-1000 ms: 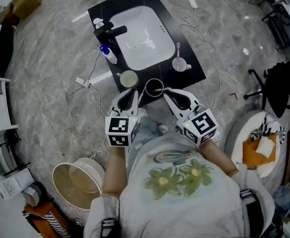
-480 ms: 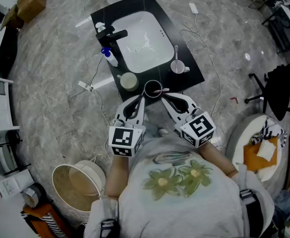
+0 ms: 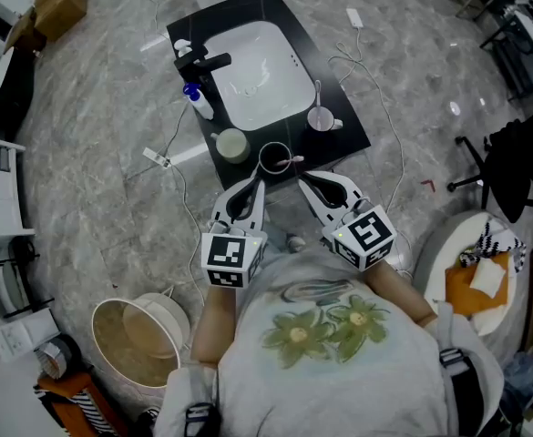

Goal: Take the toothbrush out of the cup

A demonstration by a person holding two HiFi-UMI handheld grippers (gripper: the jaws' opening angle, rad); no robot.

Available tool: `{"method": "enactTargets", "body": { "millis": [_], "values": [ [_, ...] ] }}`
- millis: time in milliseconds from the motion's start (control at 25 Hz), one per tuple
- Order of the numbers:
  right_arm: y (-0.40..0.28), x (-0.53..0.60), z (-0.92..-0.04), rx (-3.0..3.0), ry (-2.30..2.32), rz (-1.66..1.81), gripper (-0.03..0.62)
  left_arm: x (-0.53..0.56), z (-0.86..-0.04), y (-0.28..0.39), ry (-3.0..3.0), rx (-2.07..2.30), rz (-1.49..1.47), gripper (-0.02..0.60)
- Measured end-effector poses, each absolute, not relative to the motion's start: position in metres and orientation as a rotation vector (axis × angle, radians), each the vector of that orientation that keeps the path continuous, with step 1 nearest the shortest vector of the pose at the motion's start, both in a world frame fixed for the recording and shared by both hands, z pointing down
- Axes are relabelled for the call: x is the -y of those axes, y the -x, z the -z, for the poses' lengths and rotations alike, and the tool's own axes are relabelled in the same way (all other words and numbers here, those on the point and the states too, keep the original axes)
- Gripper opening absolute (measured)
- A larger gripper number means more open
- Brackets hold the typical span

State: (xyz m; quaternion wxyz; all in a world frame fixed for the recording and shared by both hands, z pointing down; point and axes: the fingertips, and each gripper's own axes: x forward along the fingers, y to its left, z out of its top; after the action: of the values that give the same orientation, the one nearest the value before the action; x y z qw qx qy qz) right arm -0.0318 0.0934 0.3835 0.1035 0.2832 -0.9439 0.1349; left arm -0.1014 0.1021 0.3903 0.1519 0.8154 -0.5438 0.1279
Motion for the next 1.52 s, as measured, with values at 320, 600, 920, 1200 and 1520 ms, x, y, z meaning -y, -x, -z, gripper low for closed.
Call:
{"method": "enactTargets", "body": {
  "millis": [320,600,920,1200,1520],
  "values": [
    [0.013,-0.115,-0.386,2.793,-0.814,-0.416,0.046,-0.121,-0.397,0.082,-2.316,1.566,-0.389,0.018],
    [-0.008,-0.128,-0.390,2.784,-0.819,-0.407,0.046,-0.137,-0.409,0.069,-2.296,1.598,-0.436,0.018],
    [-0.020,-0.128,-0.406,2.733,-0.860,-0.444,0.048,-0.139,-0.422,0.056,-2.282,1.564,-0.471,0.018],
    [-0.008,-0.105,-0.434,2.685,-0.882,-0.525,0.105,-0.113,-0.429,0.071,-2.296,1.539,-0.494,0.018],
    [0.015,-0.069,-0.471,2.649,-0.884,-0.574,0.163,-0.090,-0.435,0.092,-2.320,1.468,-0.505,0.018]
  ]
}}
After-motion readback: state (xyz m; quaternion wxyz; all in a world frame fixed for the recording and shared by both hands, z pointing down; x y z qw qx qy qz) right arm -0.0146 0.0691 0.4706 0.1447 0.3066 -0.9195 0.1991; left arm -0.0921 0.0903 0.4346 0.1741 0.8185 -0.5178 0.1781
